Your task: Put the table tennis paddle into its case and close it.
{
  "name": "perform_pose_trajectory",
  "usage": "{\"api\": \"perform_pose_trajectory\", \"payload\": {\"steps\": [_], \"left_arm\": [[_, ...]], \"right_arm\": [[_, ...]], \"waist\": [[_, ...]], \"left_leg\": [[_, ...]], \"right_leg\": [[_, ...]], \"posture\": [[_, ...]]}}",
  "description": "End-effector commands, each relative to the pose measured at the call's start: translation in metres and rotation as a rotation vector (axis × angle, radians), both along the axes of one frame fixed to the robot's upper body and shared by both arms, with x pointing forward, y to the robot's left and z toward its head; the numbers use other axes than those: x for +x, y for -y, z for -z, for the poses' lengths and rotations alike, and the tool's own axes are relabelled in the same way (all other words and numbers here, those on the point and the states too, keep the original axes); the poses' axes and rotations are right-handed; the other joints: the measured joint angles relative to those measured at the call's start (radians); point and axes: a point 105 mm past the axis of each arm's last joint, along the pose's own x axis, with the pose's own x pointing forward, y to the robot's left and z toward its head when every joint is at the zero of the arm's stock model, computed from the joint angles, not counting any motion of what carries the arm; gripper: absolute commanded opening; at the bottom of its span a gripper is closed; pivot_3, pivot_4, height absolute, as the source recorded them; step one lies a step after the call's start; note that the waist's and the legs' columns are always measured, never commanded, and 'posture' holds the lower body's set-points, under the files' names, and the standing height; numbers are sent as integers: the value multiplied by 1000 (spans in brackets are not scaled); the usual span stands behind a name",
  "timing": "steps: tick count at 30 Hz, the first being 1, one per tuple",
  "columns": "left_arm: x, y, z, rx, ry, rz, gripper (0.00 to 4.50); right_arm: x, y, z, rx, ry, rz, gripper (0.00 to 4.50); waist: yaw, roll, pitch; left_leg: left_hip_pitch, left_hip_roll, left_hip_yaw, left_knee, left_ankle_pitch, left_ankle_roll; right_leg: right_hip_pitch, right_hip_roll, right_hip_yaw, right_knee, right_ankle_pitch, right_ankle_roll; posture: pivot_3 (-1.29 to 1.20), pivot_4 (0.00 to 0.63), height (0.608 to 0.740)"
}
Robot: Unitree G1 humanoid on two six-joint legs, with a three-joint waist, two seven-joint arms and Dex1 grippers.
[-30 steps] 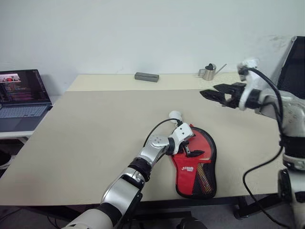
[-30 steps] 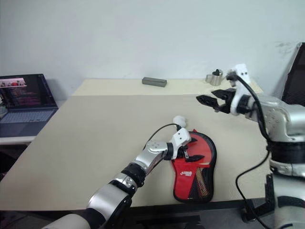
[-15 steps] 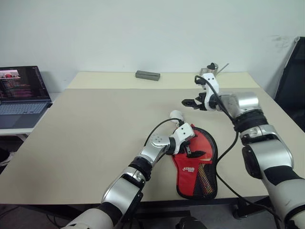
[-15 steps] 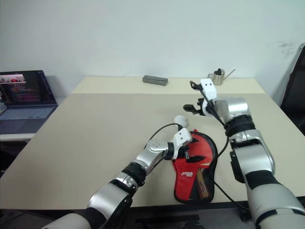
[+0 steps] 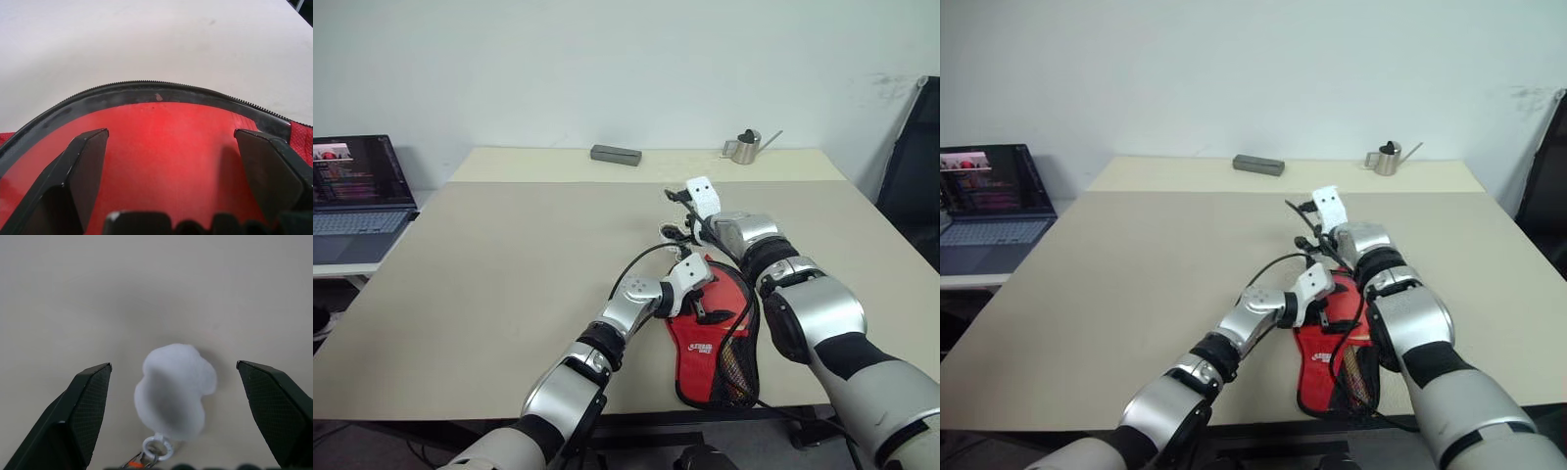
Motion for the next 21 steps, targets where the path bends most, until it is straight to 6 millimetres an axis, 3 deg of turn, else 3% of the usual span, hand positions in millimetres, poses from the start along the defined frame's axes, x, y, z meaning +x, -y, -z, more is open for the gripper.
{"api": "perform_pose_trajectory", "payload": {"steps": [1,17,21], "left_arm": [[-36,-41,93,257,-279,-55,4469],[-35,-39,92,249,-277,-67,4469],[-35,-40,92,250,-279,-70,4500]], "right_arm": [[4,-3,-8,-34,63,-1,4500],[-6,-13,22,-126,9,-10,4500],[-4,-11,21,-135,26,13,3530]], "waist": [[0,0,0],[0,-1,1],[0,-1,1]], "left_leg": [[0,0,0,0,0,0],[0,0,0,0,-1,-1],[0,0,-1,0,-1,-1]], "right_leg": [[0,0,0,0,0,0],[0,-1,0,0,0,0],[0,-1,0,0,0,0]], "posture": [[0,150,740],[0,150,740],[0,150,740]]}}
